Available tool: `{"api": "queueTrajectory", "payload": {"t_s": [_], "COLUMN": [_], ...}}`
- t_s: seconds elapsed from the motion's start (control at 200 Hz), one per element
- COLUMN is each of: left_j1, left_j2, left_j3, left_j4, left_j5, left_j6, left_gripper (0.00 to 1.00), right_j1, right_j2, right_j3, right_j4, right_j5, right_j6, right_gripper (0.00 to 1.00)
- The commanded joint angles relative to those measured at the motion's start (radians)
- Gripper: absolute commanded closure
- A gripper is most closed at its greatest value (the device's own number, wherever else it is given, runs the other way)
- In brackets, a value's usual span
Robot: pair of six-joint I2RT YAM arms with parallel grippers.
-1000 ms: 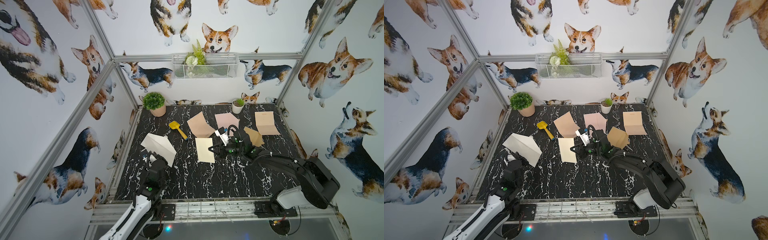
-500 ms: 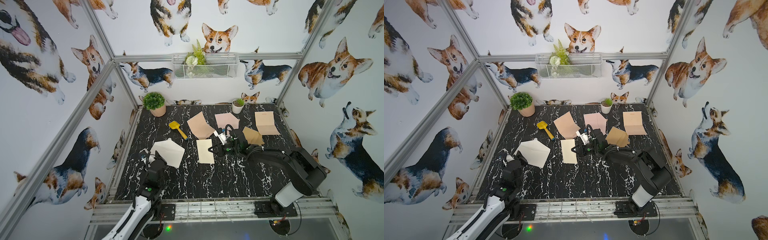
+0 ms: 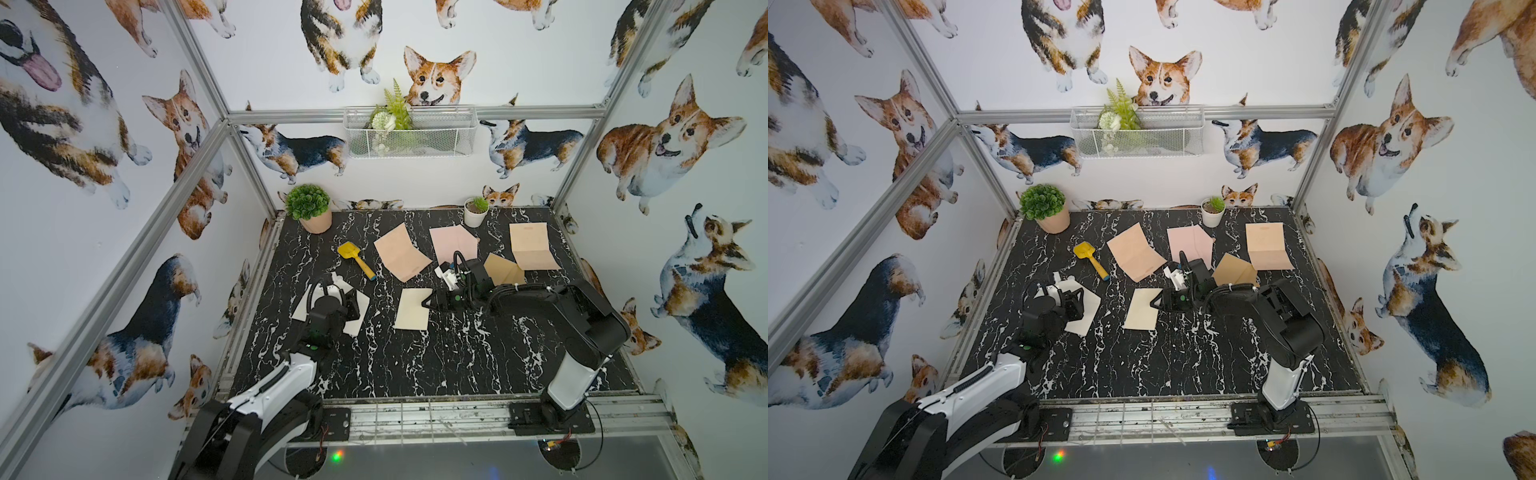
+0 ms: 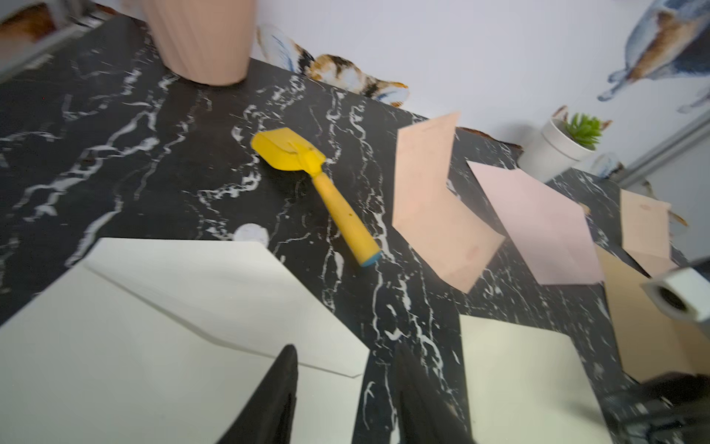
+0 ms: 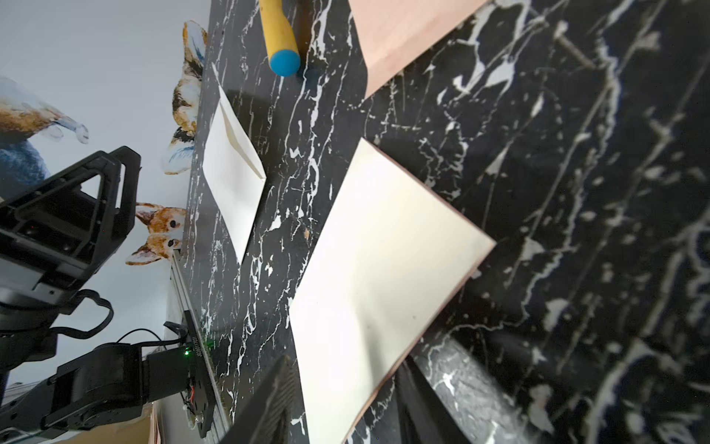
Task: Take the letter paper out of the envelope
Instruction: Place the letter paper at the center of the board, then unfold the letter paper at the center of the board.
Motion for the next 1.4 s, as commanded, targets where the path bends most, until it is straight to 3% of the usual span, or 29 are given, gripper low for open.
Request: {"api": "queueTrajectory", "payload": {"t_s": [0.0, 0.08, 0.22, 0.646, 0.746, 0.831, 0.886, 1.397], "left_j1": [-0.003, -0.022, -0.104, -0.164, -0.164, -0.166, -0.17, -0.188], "left_j2": [0.059, 0.096, 0.127, 0.316, 0.397, 0.481, 0.514, 0.648], "left_j3": [0.03, 0.062, 0.111, 0.215, 0.284, 0.355, 0.376, 0.514], "left_j4": [0.121, 0.109, 0.056, 0.01, -0.08, -0.146, -0.17, -0.375], "left_j5": [0.215, 0.265, 0.238, 0.288, 0.315, 0.359, 0.358, 0.334], "left_j6": [0.025, 0.056, 0.118, 0.119, 0.126, 0.131, 0.129, 0.186], "left_gripper": [0.59, 0.62, 0.63, 0.64, 0.7, 0.84, 0.89, 0.98], "right_j1": [0.001, 0.001, -0.001, 0.004, 0.008, 0.009, 0.01, 0.014], "right_j2": [-0.012, -0.026, -0.061, 0.022, 0.024, 0.022, 0.024, 0.062], "right_j3": [0.019, 0.018, 0.004, -0.008, -0.007, -0.007, -0.007, -0.01], "right_j4": [-0.12, -0.165, -0.198, -0.059, -0.059, -0.055, -0.051, 0.027], "right_j5": [0.06, 0.115, 0.185, 0.06, 0.064, 0.067, 0.066, 0.037], "right_j6": [-0.06, -0.085, -0.103, -0.005, -0.006, -0.005, -0.003, 0.029], "right_gripper": [0.53, 0.52, 0.51, 0.5, 0.5, 0.5, 0.51, 0.51]}}
